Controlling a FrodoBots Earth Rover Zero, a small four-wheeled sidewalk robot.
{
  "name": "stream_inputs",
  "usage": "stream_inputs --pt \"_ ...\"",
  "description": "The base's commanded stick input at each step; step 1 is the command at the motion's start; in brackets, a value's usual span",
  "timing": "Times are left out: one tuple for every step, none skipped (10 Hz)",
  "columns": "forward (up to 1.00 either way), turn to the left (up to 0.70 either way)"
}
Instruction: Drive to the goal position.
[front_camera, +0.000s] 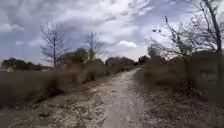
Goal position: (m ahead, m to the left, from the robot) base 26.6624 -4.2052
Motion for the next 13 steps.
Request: stream_inputs --pt "0.50 0.00" --pt "0.50 -0.21" --pt "0.50 -0.42" --pt "0.50 -0.50" --pt "0.50 -0.27" --pt "0.50 0.00" --pt "0.50 0.00" --pt "0.50 0.00" --pt "0.50 0.00" --pt "0.50 0.00" --pt "0.50 0.00" --pt "0.50 0.00" --pt "0.50 0.00"
